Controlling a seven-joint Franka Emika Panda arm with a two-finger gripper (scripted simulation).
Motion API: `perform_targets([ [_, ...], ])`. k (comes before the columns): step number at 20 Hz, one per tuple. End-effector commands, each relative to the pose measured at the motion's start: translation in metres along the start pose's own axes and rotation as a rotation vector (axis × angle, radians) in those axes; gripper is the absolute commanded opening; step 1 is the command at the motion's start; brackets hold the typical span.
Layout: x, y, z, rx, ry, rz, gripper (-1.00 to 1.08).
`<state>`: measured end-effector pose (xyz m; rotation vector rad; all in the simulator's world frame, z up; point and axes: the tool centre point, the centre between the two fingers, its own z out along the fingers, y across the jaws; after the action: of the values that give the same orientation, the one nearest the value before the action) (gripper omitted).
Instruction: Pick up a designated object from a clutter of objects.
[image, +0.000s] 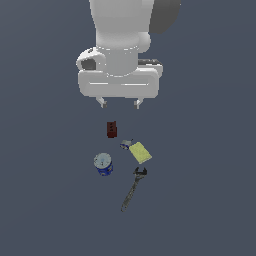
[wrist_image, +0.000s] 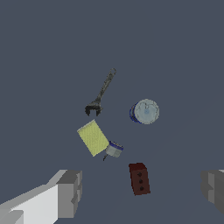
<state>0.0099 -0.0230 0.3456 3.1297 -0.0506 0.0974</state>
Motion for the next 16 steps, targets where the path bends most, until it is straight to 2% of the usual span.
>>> perform_targets([
  [1, 0.0000, 0.0000, 0.0000, 0.000, 0.000, 0.000, 1.00],
  [9, -0.0036, 0.0071, 0.0046, 0.024, -0.028, 0.045, 1.00],
  [16, -0.0041, 0.0079, 0.0069, 0.025, -0.029, 0.046, 1.00],
])
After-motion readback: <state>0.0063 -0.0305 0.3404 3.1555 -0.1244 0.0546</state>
